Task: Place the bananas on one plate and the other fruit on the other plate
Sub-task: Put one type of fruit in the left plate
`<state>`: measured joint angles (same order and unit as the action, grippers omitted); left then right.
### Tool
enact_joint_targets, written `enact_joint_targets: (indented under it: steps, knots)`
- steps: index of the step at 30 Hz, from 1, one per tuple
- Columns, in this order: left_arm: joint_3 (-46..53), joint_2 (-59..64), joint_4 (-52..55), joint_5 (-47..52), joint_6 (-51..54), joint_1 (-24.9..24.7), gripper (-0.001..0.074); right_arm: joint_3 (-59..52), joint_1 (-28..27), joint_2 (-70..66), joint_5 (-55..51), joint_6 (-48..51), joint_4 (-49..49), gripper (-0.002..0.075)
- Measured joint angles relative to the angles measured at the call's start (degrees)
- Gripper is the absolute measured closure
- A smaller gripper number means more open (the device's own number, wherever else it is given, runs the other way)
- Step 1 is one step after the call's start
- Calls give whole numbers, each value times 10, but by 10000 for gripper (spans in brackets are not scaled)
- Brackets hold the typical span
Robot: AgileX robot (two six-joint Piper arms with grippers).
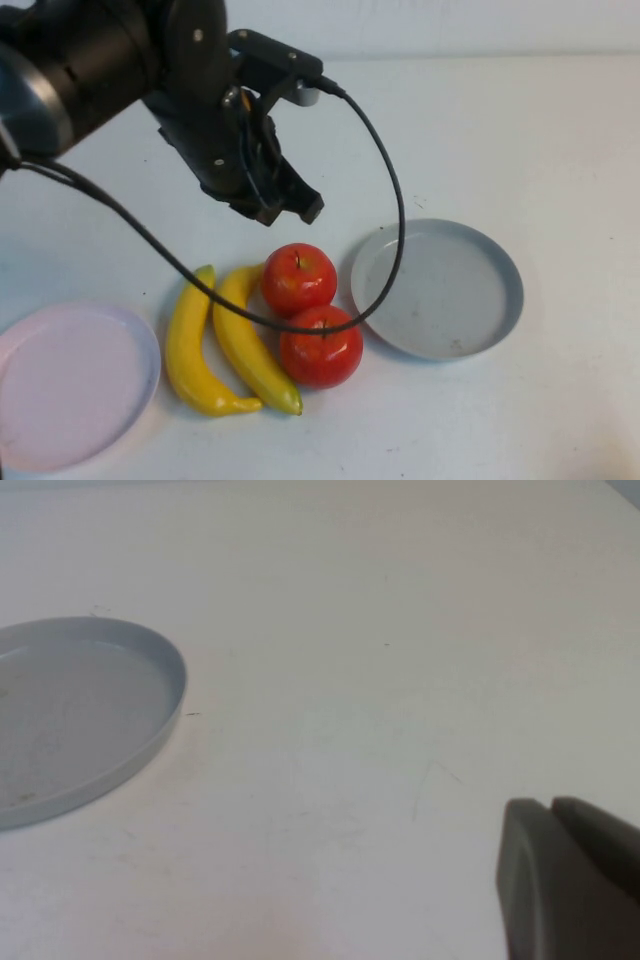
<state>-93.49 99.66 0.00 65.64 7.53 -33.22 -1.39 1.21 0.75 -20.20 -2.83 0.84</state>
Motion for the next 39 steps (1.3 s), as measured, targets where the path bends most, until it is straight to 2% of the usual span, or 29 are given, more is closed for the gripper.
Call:
enact_joint_targets:
  steps: [4,7,8,12,13,15,27,39]
  knots:
    - [-50,44,15,23,-10,-25,620,0,0,0,0,0,0,743]
    - [-75,74,11,40,-10,-32,507,0,0,0,0,0,0,743]
    - [-79,82,10,42,-10,-32,461,0,0,0,0,0,0,743]
    - [-85,111,30,39,-11,-32,191,0,0,0,0,0,0,743]
    - [-85,117,34,34,-12,-32,140,0,0,0,0,0,0,743]
    - [-85,128,42,18,-12,-32,83,0,0,0,0,0,0,743]
    - [-86,165,57,-15,-14,-32,67,0,0,0,0,0,0,743]
    - [-86,177,52,11,-14,-32,67,0,0,0,1,0,0,743]
